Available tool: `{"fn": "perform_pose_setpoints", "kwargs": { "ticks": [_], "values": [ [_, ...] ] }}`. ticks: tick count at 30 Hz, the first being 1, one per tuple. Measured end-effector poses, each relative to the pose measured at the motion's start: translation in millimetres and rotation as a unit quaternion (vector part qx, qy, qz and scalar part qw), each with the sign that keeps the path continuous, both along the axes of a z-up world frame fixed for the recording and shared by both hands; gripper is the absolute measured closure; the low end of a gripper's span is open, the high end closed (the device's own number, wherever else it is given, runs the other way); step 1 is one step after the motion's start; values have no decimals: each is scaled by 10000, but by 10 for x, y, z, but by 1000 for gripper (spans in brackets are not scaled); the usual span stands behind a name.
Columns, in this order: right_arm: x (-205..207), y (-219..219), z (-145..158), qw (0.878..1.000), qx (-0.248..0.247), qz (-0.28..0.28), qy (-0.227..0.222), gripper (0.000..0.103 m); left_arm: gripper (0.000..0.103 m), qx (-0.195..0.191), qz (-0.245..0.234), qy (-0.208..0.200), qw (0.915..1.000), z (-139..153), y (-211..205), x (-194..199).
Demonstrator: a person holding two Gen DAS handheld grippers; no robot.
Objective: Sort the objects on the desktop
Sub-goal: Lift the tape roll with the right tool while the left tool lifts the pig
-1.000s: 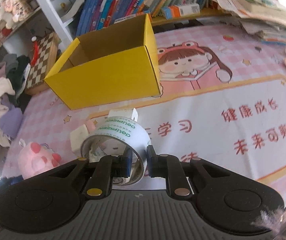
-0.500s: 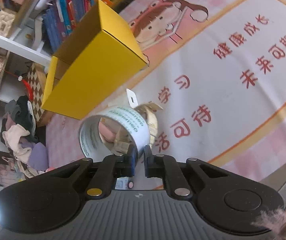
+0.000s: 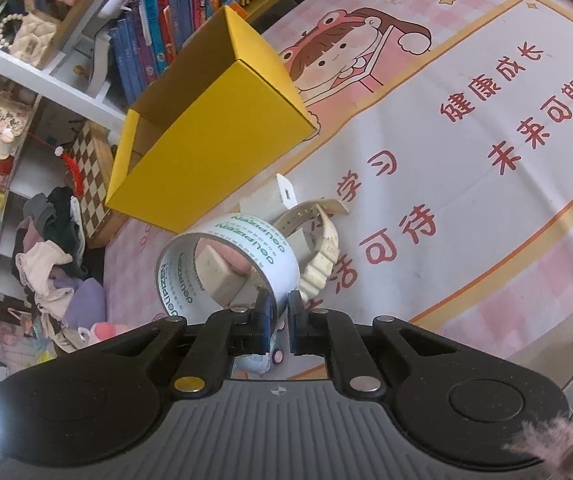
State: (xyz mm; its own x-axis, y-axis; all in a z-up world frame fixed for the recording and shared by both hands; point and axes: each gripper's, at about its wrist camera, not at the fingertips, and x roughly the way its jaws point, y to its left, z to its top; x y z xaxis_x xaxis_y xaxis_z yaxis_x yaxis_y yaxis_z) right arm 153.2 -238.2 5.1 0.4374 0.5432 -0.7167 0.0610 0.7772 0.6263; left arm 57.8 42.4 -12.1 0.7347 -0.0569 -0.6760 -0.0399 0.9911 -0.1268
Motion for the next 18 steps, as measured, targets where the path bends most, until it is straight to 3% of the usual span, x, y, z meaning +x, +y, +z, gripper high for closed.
{"fn": "perform_pose_setpoints", "kwargs": {
  "ticks": [18],
  "values": [
    [-221, 75, 110, 9997, 63, 157, -185, 95, 31, 54, -213, -283, 9994, 119, -5, -157]
  ]
}}
